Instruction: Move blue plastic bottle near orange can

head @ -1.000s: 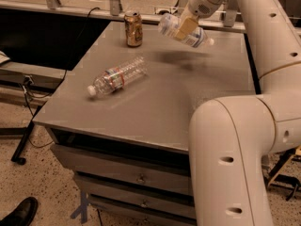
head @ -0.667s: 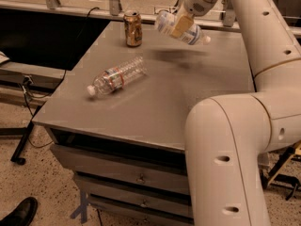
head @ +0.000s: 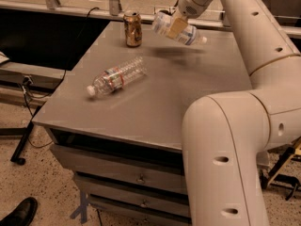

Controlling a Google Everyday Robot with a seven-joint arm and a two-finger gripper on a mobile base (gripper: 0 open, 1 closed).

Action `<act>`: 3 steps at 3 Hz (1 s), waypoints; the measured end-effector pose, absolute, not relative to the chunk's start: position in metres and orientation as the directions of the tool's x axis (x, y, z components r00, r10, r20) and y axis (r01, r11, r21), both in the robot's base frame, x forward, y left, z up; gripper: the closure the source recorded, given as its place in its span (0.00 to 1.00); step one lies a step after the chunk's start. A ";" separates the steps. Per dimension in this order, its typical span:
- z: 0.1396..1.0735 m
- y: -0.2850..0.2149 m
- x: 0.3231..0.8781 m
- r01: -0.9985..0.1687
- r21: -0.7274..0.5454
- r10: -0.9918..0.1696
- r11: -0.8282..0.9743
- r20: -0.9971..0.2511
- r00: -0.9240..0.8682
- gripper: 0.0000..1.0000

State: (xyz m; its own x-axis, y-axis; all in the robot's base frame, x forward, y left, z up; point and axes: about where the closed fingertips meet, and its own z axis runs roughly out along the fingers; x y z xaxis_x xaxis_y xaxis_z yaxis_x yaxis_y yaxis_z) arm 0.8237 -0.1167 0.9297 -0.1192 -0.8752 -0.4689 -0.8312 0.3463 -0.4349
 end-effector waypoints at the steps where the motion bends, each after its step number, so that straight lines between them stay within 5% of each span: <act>1: 0.917 -0.105 0.825 -0.839 -0.425 -0.880 0.340 -0.457 -0.125 1.00; 3: 0.887 -0.078 0.816 -0.866 -0.386 -0.891 0.318 -0.435 -0.133 0.59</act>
Offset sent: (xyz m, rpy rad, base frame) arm -0.0315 0.0481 -0.0538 -0.0344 0.0727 0.0175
